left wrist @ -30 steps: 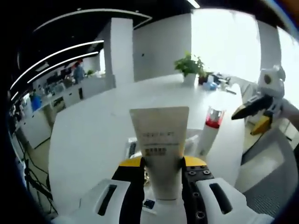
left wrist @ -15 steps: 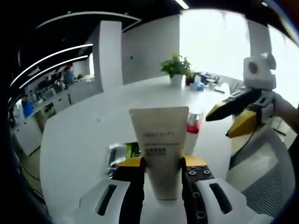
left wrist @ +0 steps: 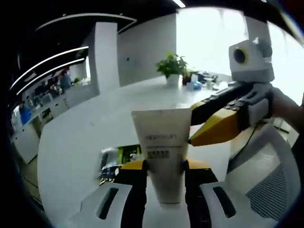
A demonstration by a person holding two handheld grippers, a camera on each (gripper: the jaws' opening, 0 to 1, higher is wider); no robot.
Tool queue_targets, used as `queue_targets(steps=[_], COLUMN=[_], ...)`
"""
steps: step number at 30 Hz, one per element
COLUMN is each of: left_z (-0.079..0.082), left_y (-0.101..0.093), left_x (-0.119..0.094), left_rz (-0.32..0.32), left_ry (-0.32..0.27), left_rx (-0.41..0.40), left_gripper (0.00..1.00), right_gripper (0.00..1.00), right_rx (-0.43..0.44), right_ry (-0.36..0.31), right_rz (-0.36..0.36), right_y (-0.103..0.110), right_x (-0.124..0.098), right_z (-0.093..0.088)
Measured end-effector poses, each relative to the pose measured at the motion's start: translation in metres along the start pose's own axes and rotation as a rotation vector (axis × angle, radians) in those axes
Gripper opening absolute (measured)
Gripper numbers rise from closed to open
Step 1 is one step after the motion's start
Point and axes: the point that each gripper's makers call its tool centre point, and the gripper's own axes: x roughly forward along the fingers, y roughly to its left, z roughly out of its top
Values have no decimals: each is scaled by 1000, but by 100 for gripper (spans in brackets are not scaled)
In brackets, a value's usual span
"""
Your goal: Arrange the skincare products in the storage area until every visible bottle or jar stands upright without overlapping.
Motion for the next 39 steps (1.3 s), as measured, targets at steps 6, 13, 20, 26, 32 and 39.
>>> queue_targets(steps=[6, 13, 20, 26, 32, 39], left_z=[-1, 3, 4, 0, -2, -4], left_y=[-5, -9, -9, -9, -7, -6], left_x=[5, 6, 7, 8, 7, 9], left_rz=[1, 7, 25, 33, 43, 57], left_ry=[5, -10, -8, 5, 4, -3], left_rx=[21, 19, 35, 32, 32, 16], left_gripper=[26, 26, 26, 27, 27, 28], right_gripper=[21, 19, 13, 11, 8, 6], right_rx=[15, 30, 50, 41, -10, -64], right_ry=[5, 22, 34, 54, 52, 69], right_rz=[6, -11, -34, -39, -51, -45], right_y=[3, 2, -3, 0, 3, 4], right_x=[9, 17, 16, 17, 20, 21], right_z=[-1, -5, -7, -10, -11, -13])
